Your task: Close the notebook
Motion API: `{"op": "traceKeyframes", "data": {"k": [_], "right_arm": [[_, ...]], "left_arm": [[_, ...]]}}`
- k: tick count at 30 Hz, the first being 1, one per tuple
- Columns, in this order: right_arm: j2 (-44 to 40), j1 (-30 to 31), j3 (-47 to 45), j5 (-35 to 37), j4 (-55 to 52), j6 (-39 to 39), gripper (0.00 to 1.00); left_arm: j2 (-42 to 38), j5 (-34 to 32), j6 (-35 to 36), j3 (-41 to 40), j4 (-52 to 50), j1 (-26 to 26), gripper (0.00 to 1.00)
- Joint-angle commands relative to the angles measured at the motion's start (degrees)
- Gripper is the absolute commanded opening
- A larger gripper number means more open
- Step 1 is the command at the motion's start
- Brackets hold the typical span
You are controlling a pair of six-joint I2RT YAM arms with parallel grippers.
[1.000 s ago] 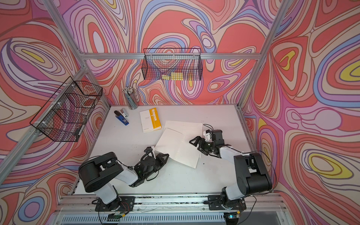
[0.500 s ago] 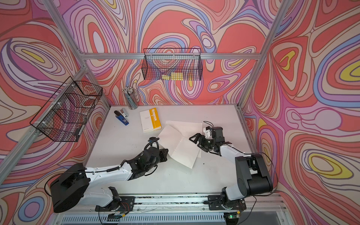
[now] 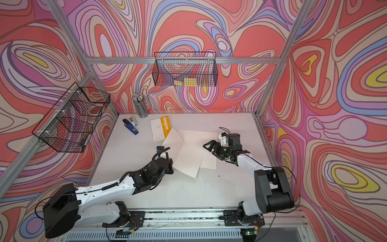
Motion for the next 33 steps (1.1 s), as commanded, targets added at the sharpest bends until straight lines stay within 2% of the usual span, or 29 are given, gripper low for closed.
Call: {"op": "traceKeyframes", "data": {"k": [1,6,10,12,20,25,33], "right_arm": [[-0.4,-0.2,0.2,0.1,0.6,-0.2,0.98],[0.1,-0.2,1.0,0.1,0.6,-0.2,0.98],[0.7,-0.1,2.9,-0.3,0.4,-0.3,0.98],[0.8,-0.2,4.0,-0.5,0.1,-0.3,0.98],[0.8,-0.2,6.7,-0.9,-1.0,-0.5,0.98],[0.7,-0.1,6.7,-1.0,-0.6,-0.1,0.98],[0.6,-0.1,6.9,-1.3,0.3,0.8,0.98]], "left_arm": [[-1.2,-6.5,5.0,1.6,-3.3,-1.8,0.00],[1.0,-11.5,10.8,4.1,-4.6,-5.5,0.00],[3.9,-12.9,14.3,4.9,-3.2,-8.1,0.00],[6.1,-15.6,17.3,5.2,-1.8,-10.4,0.00],[16.2,-21.9,24.3,9.1,-2.4,-14.0,0.00],[20.2,-23.0,28.9,10.9,-1.6,-15.1,0.00],[26.5,-20.8,34.8,12.3,-0.7,-16.4,0.00]]}}
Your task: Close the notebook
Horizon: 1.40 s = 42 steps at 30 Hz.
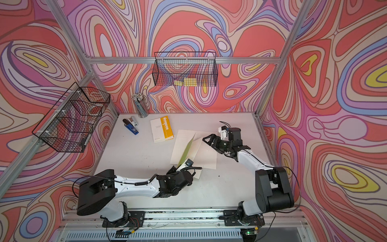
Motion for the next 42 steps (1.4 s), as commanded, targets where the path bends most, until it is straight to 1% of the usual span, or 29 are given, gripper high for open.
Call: {"op": "traceKeyframes", "data": {"k": [1,5,11,16,22,31,36,42], "right_arm": [[0.2,-0.1,1.2,-0.8,0.5,0.3,0.98],[-0.1,-0.1,1.0,-1.0,1.1,1.0,0.98],[-0.5,-0.1,-0.1,-1.3,2.8,2.4,0.98],[-0.8,-0.1,0.0,-2.3,3.4,2.9,0.98],[-0.2,0.9,-1.3,-2.7,5.3,4.0,0.98],[0.9,6.1,-7.8,0.0,9.9,6.7,0.98],[0.3,6.6,-11.8,1.1,11.3,7.5,0.98],[0.6,6.6,-12.9,1.8,10.7,7.1,0.98]], "left_arm": [[3.6,-0.2,4.2,2.1,0.6,-1.0,0.00],[7.4,0.0,6.0,3.6,0.0,-2.2,0.00],[14.5,-1.0,9.6,8.5,-2.7,-5.0,0.00],[18.0,-1.1,11.4,11.2,-4.7,-6.3,0.00],[19.6,-0.9,11.6,12.7,-6.8,-6.4,0.00],[19.8,-0.6,9.0,14.5,-9.5,-6.6,0.00],[20.1,-0.6,7.2,15.3,-11.0,-6.7,0.00],[20.2,-1.4,4.7,16.3,-13.2,-6.9,0.00]]}}
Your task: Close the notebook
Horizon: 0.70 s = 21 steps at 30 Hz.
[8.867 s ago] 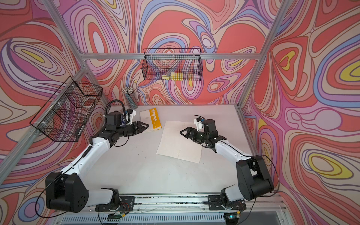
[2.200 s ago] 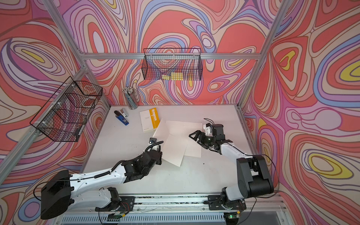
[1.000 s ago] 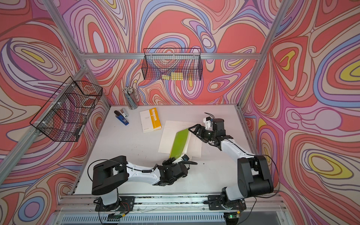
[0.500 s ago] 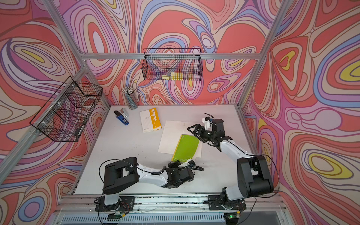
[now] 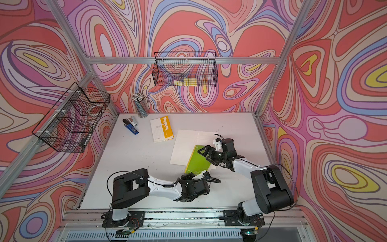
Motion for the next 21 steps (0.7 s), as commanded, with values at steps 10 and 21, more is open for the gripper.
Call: {"op": "traceKeyframes", "data": {"k": [10,21], "right_arm": [[3.6,0.1,-0.5,1.4,2.3,-1.0,0.98],[5.1,0.1,-0.6,1.5,3.4,-1.1,0.98]], "left_arm": [[-1.0,-3.4,-6.5,3.3,-12.1,-3.2,0.20],[-7.5,-2.7,-11.6,1.7,-17.2,-5.3,0.65]]}}
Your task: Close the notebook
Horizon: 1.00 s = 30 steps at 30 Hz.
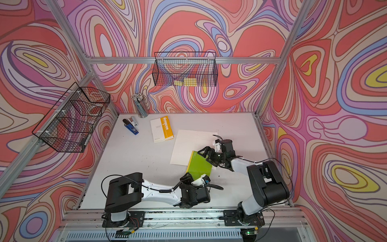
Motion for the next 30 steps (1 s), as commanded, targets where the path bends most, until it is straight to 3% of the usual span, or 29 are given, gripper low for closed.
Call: {"op": "traceKeyframes", "data": {"k": [1,8,12,21,30], "right_arm": [[0.5,0.1,-0.5,0.6,1.1,-0.9,0.98],[0.7,0.1,-1.0,0.8,1.3,-1.2,0.98],[0.4,0.1,-1.2,0.9,1.7,-0.8,0.98],[-1.5,0.1,0.5,0.9,-1.2,-1.7,0.98],[-7.5,0.1,0.6,0.9,-6.5,-1.9,0.98]], "left_arm": [[-4.4,0.5,-2.0,-1.3,-2.1,-0.3,0.66],[-17.1,14.6,8.2,-10.5,9.7,-0.3,0.68],[-17.5,18.6,9.7,-10.0,9.5,-0.4,0.69],[-0.4,9.4,3.6,-0.5,3.1,-0.3,0.69],[3.2,6.1,1.2,1.2,0.1,-0.4,0.76]]}}
